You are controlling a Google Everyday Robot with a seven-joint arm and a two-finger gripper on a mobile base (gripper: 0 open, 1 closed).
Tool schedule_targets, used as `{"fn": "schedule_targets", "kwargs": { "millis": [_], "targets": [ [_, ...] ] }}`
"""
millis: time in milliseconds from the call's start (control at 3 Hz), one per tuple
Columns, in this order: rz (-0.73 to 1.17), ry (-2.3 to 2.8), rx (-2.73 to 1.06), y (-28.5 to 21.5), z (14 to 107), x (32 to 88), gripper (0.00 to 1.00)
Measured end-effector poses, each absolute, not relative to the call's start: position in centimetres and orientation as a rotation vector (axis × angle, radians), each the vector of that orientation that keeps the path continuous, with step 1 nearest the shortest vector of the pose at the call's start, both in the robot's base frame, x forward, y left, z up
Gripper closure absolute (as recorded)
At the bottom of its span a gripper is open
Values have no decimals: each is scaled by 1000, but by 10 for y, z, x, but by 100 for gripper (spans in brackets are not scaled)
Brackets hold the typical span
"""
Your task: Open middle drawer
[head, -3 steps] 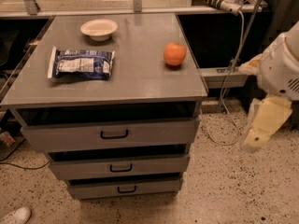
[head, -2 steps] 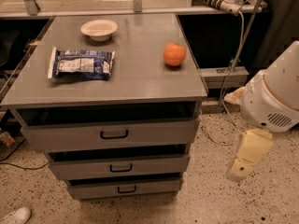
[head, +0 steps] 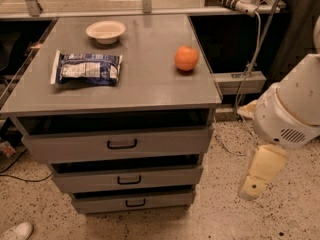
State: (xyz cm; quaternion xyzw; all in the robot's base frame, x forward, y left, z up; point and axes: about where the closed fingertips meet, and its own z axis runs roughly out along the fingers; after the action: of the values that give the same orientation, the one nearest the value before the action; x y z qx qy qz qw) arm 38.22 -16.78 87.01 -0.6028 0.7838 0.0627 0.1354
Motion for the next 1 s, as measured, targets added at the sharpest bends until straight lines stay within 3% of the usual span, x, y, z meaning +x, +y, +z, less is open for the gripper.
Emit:
{"fn": "schedule_targets", "kwargs": {
  "millis": [1000],
  "targets": [
    [308,2220,-1689,-105,733,388,0]
  ]
}}
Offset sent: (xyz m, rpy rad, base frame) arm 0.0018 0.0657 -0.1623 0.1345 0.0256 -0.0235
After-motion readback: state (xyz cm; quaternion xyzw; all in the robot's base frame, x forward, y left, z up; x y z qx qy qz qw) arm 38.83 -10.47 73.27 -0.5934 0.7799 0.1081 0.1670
